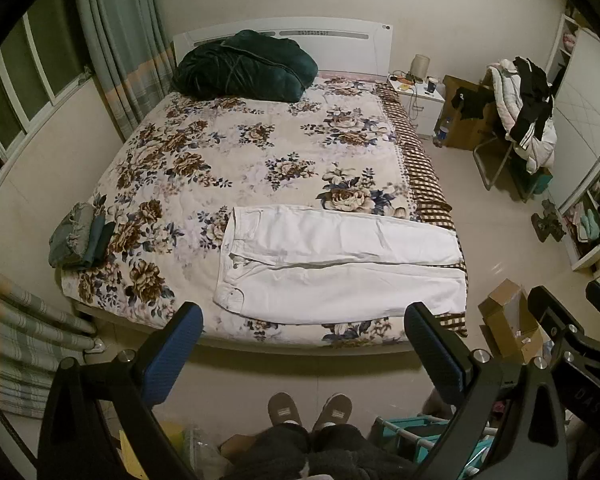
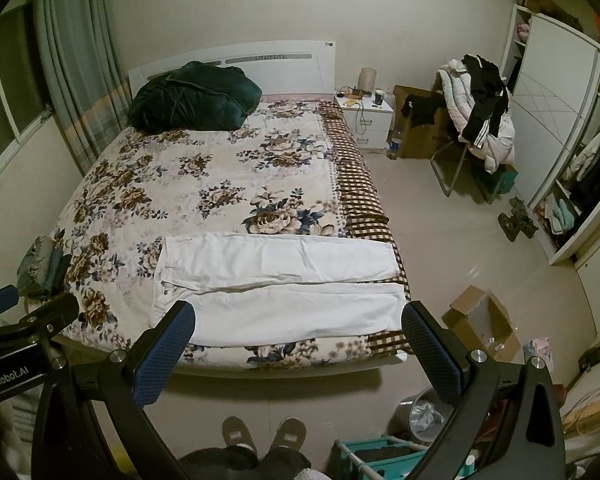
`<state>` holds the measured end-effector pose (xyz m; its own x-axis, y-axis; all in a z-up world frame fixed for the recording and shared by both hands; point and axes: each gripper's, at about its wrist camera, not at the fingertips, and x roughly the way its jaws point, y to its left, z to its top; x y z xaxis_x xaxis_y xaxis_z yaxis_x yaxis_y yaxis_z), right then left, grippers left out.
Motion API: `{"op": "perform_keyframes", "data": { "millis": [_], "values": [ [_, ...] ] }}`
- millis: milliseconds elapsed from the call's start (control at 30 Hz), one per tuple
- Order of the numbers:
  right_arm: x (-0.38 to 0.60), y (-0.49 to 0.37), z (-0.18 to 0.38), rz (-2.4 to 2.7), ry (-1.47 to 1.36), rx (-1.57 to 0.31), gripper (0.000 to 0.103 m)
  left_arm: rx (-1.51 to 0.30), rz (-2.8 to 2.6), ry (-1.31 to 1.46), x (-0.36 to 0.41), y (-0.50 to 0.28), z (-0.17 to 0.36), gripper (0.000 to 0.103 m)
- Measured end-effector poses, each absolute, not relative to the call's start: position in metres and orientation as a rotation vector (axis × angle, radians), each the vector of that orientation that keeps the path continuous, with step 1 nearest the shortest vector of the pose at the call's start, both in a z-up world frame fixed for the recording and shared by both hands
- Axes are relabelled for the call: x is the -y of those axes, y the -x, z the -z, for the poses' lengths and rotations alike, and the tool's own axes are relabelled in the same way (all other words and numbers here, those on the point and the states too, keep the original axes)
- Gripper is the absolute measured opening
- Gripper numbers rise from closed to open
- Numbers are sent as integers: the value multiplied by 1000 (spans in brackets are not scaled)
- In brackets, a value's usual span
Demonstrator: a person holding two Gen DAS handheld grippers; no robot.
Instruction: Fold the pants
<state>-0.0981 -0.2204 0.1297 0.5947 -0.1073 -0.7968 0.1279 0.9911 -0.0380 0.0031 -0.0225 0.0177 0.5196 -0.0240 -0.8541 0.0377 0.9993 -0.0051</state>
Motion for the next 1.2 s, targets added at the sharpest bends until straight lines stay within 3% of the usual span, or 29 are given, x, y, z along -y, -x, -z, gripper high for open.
{"op": "perform_keyframes", "data": {
  "millis": [1200],
  "values": [
    [218, 102, -132, 134, -25, -922, 103, -1018, 34, -14, 25, -7, -23, 103]
  ]
}}
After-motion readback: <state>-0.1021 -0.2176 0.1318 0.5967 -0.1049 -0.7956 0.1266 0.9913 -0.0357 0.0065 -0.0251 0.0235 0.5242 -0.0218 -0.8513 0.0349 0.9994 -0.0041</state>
